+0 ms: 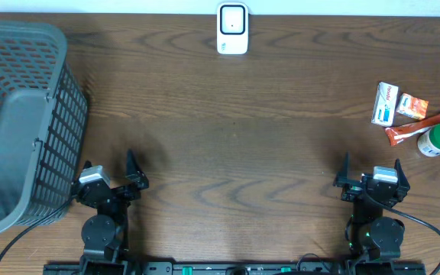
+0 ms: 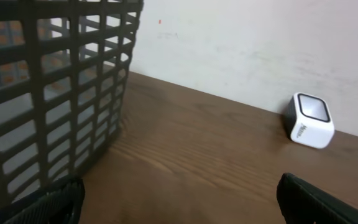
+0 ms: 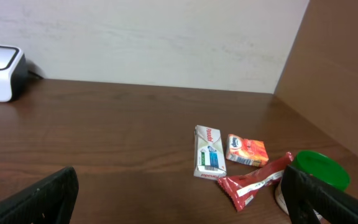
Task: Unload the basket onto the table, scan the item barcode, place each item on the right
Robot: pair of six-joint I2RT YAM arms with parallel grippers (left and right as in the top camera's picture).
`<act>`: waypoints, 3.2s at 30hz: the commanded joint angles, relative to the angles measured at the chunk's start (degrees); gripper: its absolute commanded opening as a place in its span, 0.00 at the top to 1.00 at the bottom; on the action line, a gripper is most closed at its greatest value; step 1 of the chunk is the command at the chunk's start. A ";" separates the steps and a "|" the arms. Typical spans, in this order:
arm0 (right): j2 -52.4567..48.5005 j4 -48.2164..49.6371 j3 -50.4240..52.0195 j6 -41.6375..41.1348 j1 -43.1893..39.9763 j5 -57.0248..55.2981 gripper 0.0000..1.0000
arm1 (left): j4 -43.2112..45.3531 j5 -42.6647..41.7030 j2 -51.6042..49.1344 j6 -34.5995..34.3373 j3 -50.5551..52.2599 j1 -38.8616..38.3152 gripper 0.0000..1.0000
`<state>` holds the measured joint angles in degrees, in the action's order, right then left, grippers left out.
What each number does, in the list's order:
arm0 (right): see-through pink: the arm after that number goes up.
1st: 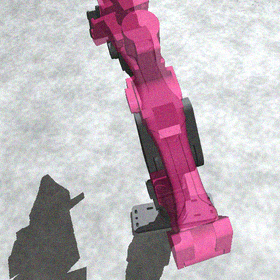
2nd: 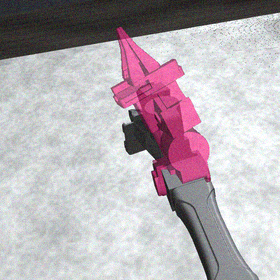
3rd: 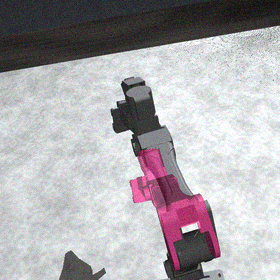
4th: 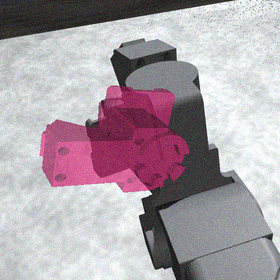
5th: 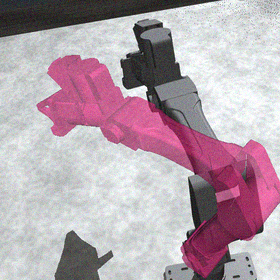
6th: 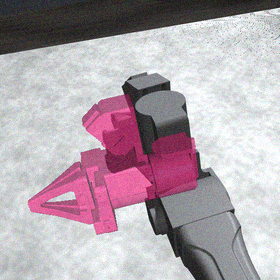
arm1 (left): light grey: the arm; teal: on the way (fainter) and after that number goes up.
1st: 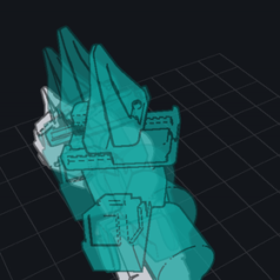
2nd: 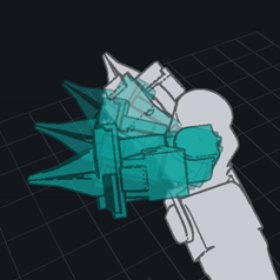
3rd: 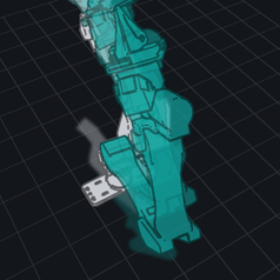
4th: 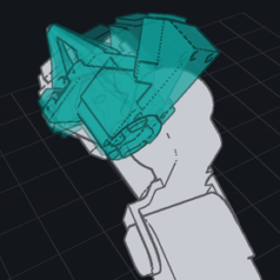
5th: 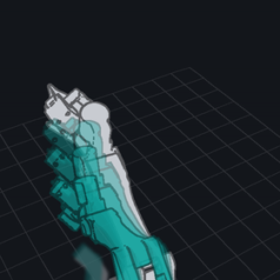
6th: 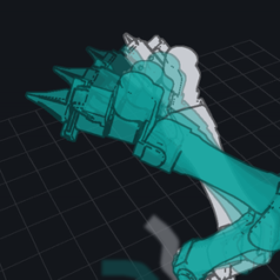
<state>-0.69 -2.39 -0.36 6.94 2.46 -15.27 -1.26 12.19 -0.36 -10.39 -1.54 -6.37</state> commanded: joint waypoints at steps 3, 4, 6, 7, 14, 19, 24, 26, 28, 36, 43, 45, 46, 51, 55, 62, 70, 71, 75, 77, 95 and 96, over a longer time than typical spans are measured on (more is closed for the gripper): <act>0.31 -0.26 0.04 0.63 0.44 -0.74 0.01 | -2.56 -6.29 0.31 8.83 1.31 0.31 0.02; 0.31 -0.26 0.04 0.63 0.44 -0.74 0.01 | -2.58 -6.67 0.31 9.53 1.31 0.31 0.02; 0.31 -0.26 0.04 0.63 0.42 -0.74 0.01 | -2.58 -6.67 0.31 9.49 1.31 0.31 0.02; 0.31 -0.26 0.04 0.63 0.42 -0.74 0.01 | -2.56 -6.67 0.31 9.27 1.31 0.31 0.02; 0.31 -0.26 0.04 0.63 0.42 -0.74 0.01 | -2.51 -6.64 0.22 9.09 1.31 0.31 0.02; 0.31 -0.26 0.04 0.63 0.42 -0.74 0.01 | -2.49 -6.64 0.13 9.09 1.31 0.31 0.02; 0.31 -0.28 0.04 0.63 0.44 -0.74 0.01 | -2.49 -6.64 0.13 9.09 1.31 0.31 0.02; 0.31 -0.26 0.04 0.63 0.44 -0.74 0.01 | -2.49 -6.64 0.13 9.09 1.31 0.31 0.02; 0.31 -0.26 0.04 0.63 0.44 -0.74 0.01 | -2.49 -6.64 0.13 9.09 1.31 0.31 0.02; 0.39 -0.26 0.04 0.63 0.42 -0.76 0.01 | -2.49 -6.64 0.13 9.09 1.31 0.31 0.02; 0.42 -0.92 0.07 -2.43 0.37 4.55 0.01 | -2.49 -6.64 0.13 9.09 1.31 0.31 0.02; 0.42 -1.07 0.07 -2.73 0.37 5.31 0.01 | -2.49 -6.64 0.13 9.09 1.31 0.31 0.02; 0.42 -1.09 0.07 -4.02 0.35 5.70 0.01 | -2.49 -6.64 0.13 9.09 1.31 0.31 0.02; 0.42 -1.25 0.07 -7.30 -0.02 6.21 0.01 | -2.49 -6.64 0.13 9.09 1.31 0.31 0.02; 0.42 -1.20 0.07 -10.10 -0.52 6.16 0.01 | -2.49 -6.64 0.13 9.09 1.31 0.31 0.02; 0.37 -1.03 0.04 -10.10 -0.66 5.70 0.01 | -2.49 -6.64 0.13 9.09 1.31 0.31 0.02; 0.37 -1.05 0.04 -10.10 -0.66 5.70 0.01 | -2.49 -6.64 0.13 9.09 1.31 0.31 0.02; 0.37 -1.05 0.04 -10.10 -0.66 5.70 0.01 | -2.49 -6.64 0.13 9.09 1.31 0.31 0.02; 0.37 -1.03 0.04 -10.10 -0.66 5.70 0.01 | -2.49 -6.64 0.13 9.09 1.31 0.31 0.02; 0.37 -1.03 0.04 -10.10 -0.66 5.70 0.01 | -2.49 -6.64 0.13 9.09 1.31 0.31 0.02; 0.37 -1.03 0.04 -10.10 -0.66 5.70 0.01 | -2.49 -6.64 0.13 9.09 1.31 0.31 0.02; 0.37 -1.05 0.04 -10.10 -0.66 5.70 0.01 | -2.51 -6.64 0.13 9.09 1.31 0.31 0.02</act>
<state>-0.69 -3.14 -0.36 -2.39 2.15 -9.87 -1.85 5.89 -0.36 -2.50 -1.58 -6.37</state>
